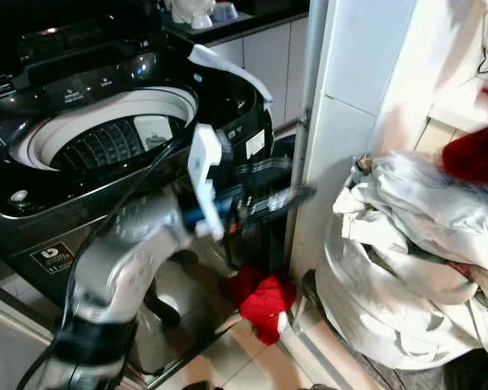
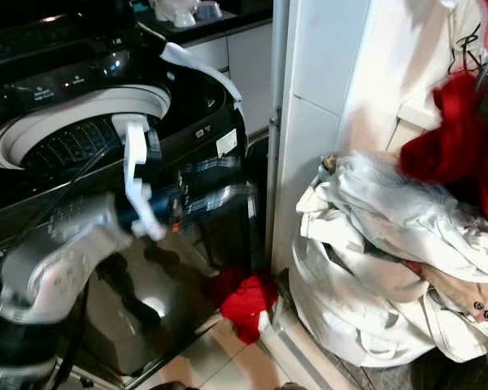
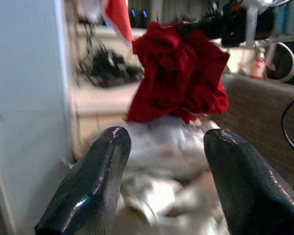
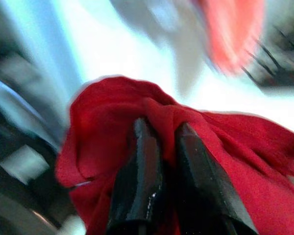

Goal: Clothes washing

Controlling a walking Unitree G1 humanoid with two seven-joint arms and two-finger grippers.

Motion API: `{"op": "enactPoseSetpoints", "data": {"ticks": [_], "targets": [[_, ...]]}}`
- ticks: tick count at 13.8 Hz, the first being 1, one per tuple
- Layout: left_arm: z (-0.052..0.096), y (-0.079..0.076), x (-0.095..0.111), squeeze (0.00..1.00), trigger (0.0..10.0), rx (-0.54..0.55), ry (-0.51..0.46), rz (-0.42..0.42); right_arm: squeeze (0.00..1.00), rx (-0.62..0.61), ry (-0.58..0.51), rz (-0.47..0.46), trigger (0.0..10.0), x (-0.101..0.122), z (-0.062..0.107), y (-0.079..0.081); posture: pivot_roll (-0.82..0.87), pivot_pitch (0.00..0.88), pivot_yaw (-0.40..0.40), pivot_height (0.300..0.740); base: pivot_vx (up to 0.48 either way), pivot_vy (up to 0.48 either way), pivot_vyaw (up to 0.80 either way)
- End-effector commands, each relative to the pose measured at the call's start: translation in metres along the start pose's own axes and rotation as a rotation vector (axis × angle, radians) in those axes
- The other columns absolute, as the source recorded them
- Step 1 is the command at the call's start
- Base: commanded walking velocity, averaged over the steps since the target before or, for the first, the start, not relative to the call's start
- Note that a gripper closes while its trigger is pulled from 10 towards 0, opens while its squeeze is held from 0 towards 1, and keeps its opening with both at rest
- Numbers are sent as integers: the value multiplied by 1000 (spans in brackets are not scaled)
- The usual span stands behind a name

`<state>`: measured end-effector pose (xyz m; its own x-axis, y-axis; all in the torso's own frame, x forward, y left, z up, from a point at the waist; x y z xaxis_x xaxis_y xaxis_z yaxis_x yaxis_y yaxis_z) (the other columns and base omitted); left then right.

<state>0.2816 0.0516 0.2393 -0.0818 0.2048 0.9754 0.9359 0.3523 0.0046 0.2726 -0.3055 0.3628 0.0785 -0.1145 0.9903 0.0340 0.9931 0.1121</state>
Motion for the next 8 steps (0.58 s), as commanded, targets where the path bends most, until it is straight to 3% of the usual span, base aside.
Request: {"op": "enactPoseSetpoints", "data": {"ticks": [1,2,3,4,6,7,8], "targets": [[-7,9,18,0,10000,54,-46,-78,0,159,-66,-53,0,19,-1,25,-121,0,67,740,0,0,0],[-11,10,25,0,10000,65,-72,-91,0,211,-77,-73,0,21,-5,34,-119,0,67,740,0,0,0],[-20,14,39,1000,10000,90,-136,-86,0,325,-81,-112,0,22,-11,55,-114,0,64,740,0,0,0],[-25,14,46,1000,10000,97,-160,-100,0,381,-82,-129,0,23,-15,67,-109,0,60,740,0,0,0],[-39,18,60,1000,10000,134,-214,-141,0,590,-57,-214,0,19,-29,113,-101,0,50,740,0,0,0],[-41,19,62,1000,10000,146,-219,-150,0,621,-49,-227,0,18,-30,120,-98,0,50,740,0,0,0],[-43,23,62,1000,10000,170,-216,-181,0,674,-21,-251,0,12,-35,139,-93,0,44,740,0,0,0]]}}
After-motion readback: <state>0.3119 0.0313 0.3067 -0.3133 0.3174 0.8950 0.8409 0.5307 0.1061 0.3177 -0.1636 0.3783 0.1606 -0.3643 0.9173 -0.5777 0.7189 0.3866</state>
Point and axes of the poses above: a point about 5 cm out from each wrist's last joint towards the gripper, its own z axis pointing back from the gripper into the wrist, its own x axis along the axis of the wrist's last joint, y = z × x, the point moved 3 cm from there along -z, pointing out of the wrist towards the gripper, and after that the axes turned 2 degrees about -z, right-handed, at the moved point
